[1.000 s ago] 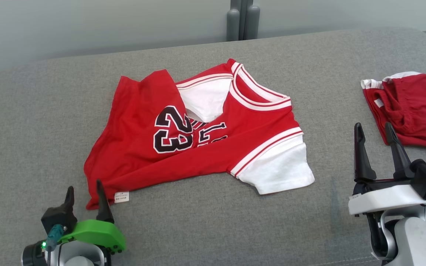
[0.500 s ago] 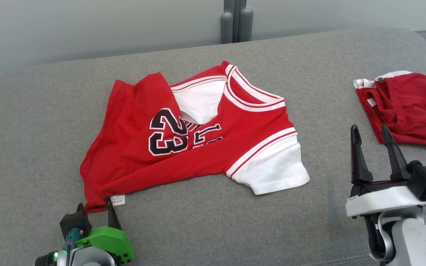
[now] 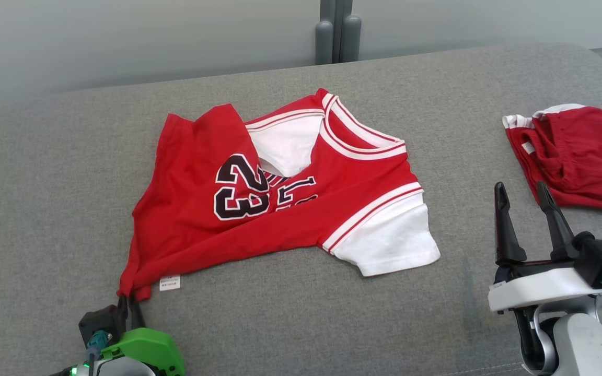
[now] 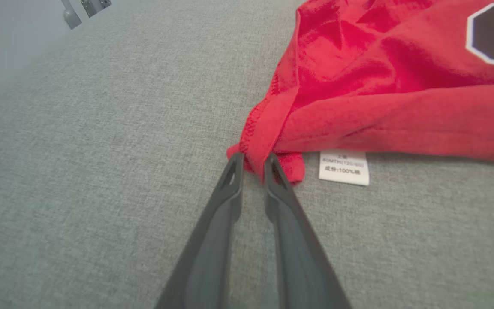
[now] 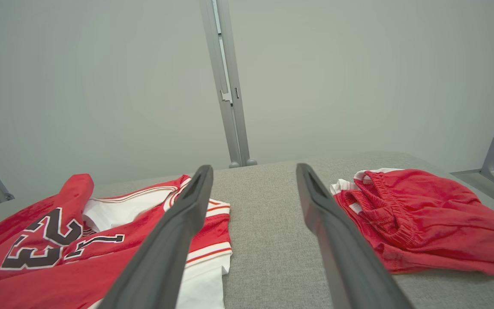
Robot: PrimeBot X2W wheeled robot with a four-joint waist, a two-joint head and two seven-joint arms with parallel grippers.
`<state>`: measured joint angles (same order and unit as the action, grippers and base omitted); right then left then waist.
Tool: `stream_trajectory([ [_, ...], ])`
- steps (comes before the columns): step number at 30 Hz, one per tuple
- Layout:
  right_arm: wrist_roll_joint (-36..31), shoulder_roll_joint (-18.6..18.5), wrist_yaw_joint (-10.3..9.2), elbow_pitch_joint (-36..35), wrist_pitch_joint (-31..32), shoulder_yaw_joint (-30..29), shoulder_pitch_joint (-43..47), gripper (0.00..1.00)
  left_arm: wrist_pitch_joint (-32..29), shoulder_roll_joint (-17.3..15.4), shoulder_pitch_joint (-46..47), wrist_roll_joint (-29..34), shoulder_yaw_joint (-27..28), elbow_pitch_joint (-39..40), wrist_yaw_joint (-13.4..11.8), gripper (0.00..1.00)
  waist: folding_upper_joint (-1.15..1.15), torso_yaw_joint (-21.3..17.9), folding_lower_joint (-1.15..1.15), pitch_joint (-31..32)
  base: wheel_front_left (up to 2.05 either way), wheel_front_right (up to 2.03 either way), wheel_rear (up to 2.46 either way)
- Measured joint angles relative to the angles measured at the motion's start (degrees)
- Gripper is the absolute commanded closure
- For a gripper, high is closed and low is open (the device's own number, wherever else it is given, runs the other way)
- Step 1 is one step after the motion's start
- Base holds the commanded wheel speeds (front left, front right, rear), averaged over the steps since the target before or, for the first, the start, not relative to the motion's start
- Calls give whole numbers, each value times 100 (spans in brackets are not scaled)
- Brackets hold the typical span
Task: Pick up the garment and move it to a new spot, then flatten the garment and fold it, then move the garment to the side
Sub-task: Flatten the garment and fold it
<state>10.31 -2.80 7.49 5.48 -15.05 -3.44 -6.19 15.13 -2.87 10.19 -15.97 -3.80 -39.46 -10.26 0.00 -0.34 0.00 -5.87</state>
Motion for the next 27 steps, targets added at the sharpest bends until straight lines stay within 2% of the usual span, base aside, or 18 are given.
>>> stream_trajectory([
  [8,1,0,0,-7,0,-1,-1,0,-1,3,6,-168,107,376,382,100,0,24,0,-8,0,0,0],
  [12,0,-1,0,-9,0,-53,0,0,0,-43,7,-316,197,667,683,100,0,27,0,-3,0,0,0],
  [15,0,-1,0,-11,0,-74,1,0,-66,-237,7,-452,276,794,858,100,0,37,0,1,0,0,0],
  [19,2,0,0,-13,0,-77,1,0,-278,-569,7,-514,377,898,932,100,0,53,0,-2,0,0,0],
  [24,10,0,0,-11,0,-77,-2,0,-768,-844,6,-598,344,792,1185,100,0,55,0,-27,0,0,0],
  [27,13,0,0,-7,0,-76,-5,0,-1122,-902,12,-712,294,606,1332,100,0,50,0,-43,0,0,0],
])
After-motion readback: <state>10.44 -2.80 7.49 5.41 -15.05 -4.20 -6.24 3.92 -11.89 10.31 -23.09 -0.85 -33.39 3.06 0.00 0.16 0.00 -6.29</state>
